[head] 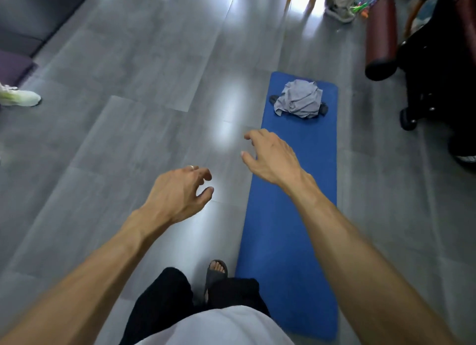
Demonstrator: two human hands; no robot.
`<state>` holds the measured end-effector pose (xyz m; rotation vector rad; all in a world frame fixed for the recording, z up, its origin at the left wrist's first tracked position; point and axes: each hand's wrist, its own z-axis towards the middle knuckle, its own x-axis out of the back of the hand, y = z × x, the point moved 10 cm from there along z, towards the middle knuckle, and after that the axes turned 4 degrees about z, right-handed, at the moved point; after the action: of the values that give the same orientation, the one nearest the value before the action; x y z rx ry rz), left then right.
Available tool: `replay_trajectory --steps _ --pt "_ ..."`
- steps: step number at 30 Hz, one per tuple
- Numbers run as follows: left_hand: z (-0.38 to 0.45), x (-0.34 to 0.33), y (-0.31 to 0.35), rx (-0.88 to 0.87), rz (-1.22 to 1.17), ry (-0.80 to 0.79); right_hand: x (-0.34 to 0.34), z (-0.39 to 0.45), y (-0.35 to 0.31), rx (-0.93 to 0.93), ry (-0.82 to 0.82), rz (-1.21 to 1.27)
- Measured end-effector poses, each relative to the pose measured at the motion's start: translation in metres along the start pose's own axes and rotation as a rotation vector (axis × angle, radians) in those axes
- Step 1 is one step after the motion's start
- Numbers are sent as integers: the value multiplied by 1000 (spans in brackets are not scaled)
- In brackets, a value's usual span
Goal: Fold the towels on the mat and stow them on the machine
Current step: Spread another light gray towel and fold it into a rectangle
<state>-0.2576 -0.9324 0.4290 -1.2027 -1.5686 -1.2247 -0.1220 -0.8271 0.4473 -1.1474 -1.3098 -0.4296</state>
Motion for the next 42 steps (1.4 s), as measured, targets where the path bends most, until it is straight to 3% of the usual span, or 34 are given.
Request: replay_trajectory --steps 12,18,23,34,42 --pt "304 41 -45 -221 1 -122 48 245 90 -293 35 40" --pt "462 64 -14 -424 73 -184 85 353 160 -461 134 148" --pt "602 54 31 -543 103 -229 109 440 258 -573 241 213" --pt "886 -57 110 -605 98 -371 82 590 519 -874 246 356" --pt "1050 -256 144 -754 123 -539 -32 654 721 -1044 152 278"
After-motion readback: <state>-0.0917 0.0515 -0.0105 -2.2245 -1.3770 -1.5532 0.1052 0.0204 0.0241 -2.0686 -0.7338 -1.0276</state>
